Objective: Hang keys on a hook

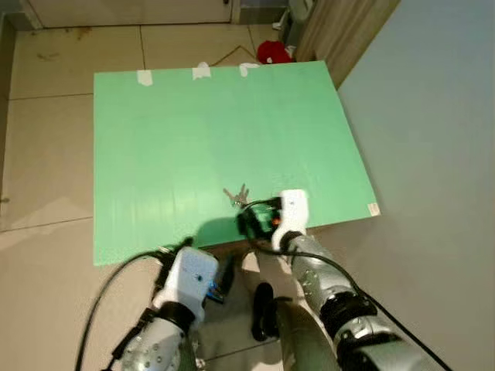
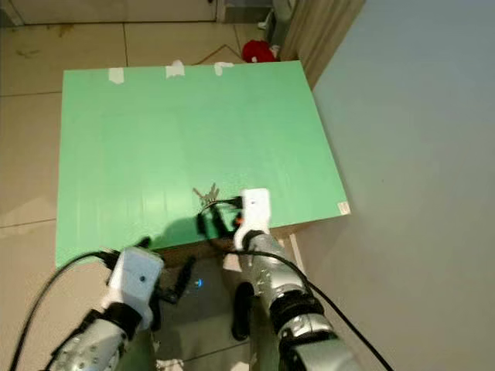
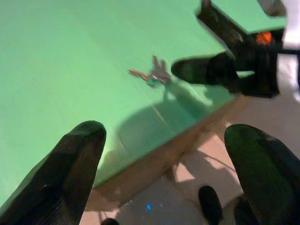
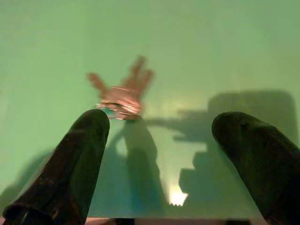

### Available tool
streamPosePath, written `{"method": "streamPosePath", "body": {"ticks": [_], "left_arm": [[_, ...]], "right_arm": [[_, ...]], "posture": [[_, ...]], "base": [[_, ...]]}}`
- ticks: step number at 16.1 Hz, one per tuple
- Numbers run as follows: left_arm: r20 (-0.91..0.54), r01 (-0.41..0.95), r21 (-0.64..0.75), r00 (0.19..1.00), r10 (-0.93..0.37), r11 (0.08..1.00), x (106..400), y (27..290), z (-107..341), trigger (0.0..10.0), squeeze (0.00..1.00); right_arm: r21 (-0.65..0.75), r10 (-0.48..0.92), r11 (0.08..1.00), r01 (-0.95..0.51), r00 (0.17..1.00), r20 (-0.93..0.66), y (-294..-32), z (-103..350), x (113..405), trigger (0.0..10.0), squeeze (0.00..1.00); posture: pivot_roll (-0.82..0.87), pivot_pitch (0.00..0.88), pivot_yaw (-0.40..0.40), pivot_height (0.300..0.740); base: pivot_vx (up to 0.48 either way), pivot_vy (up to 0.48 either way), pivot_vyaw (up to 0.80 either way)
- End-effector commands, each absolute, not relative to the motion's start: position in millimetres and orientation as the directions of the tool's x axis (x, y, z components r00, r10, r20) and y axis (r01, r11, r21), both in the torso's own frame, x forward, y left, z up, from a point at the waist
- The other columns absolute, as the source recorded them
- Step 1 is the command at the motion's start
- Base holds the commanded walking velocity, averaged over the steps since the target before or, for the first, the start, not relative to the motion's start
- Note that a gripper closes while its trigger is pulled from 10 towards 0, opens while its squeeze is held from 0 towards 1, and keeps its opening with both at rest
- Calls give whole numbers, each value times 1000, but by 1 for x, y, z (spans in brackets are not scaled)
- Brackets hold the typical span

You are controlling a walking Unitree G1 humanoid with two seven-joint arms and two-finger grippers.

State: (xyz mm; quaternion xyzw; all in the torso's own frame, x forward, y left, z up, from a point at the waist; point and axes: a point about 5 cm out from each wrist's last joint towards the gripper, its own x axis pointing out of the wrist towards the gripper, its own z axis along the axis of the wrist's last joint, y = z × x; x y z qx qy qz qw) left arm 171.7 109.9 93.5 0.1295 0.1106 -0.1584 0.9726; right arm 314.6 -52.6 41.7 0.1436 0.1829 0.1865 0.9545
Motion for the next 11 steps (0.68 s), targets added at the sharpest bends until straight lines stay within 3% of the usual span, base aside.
{"method": "streamPosePath", "body": {"ticks": [1,5,8,11], "left_arm": [[-280,366,209,911,-303,907,165,103,89,10000,0],[-260,374,210,912,-318,903,166,94,96,10000,0],[-253,387,198,908,-335,901,161,89,99,10000,0],[-250,384,199,910,-332,902,165,88,98,10000,0]], "right_arm": [[498,498,805,-324,824,-269,5,58,311,10000,0],[458,463,841,-287,821,-333,5,52,312,10000,0],[291,330,929,-227,865,-377,-29,51,328,10000,0],[266,261,949,-170,896,-359,-51,58,340,10000,0]], "posture": [[310,409,-149,740],[374,441,-131,740],[370,441,-129,740],[352,435,-131,740]], "base": [[0,0,0],[0,0,0],[0,0,0],[0,0,0]]}}
